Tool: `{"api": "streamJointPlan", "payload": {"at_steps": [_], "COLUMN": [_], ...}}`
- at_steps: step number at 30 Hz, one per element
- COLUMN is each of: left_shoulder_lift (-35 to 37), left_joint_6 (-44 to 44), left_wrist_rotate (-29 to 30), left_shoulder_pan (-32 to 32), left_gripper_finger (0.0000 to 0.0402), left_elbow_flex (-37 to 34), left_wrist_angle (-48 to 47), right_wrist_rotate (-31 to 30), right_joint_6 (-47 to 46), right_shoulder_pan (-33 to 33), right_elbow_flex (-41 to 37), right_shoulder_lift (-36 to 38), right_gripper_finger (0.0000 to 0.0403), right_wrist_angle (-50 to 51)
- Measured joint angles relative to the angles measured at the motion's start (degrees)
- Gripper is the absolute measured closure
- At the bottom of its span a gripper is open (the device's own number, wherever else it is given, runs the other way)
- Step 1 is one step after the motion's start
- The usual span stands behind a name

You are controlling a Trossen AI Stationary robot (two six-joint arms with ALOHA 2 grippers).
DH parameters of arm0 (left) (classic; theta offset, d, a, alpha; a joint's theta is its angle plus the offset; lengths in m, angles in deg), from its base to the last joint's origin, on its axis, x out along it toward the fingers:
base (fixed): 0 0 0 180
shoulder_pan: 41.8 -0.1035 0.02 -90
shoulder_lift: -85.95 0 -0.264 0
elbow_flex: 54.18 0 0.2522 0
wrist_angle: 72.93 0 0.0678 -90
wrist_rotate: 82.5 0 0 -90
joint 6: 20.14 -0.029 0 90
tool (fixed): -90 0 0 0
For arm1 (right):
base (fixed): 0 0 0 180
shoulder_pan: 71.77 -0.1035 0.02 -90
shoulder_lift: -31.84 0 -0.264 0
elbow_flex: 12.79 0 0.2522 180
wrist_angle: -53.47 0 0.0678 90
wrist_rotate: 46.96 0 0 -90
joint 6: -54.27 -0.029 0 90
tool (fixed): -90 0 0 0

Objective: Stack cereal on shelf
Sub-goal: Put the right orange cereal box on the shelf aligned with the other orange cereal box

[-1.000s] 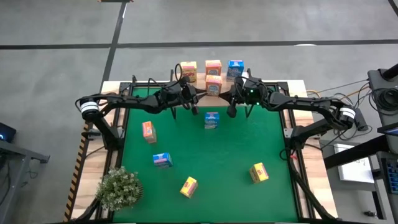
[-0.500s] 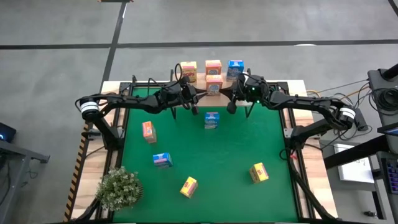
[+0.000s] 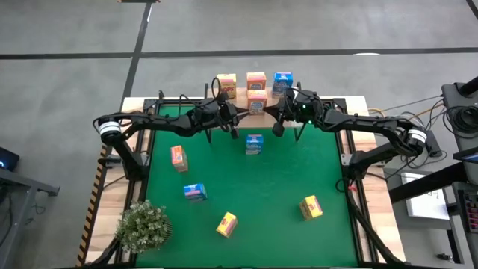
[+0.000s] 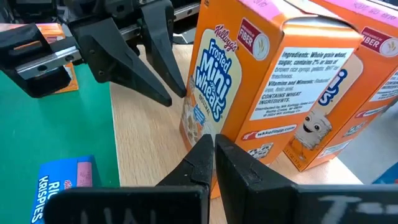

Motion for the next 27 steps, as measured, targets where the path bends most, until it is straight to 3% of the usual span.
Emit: {"api": "streamJointPlan", "payload": {"at_steps": [27], "left_shoulder_lift": [-0.3], "left_joint_6": [-0.5], "left_wrist_rotate": [3.0], "left_shoulder_pan": [-0.5], "left_gripper_finger": [0.0364], "left_elbow_flex": [0.0], "left_wrist_angle": [0.7], "right_wrist_rotate": [-2.0], "right_joint_6": [1.5], "right_shoulder_pan": [0.0], "right_elbow_flex": [0.0], "right_shoulder_lift": [-2.9], "right_gripper_finger": [0.0394], "right_wrist_angle": [-3.4]}}
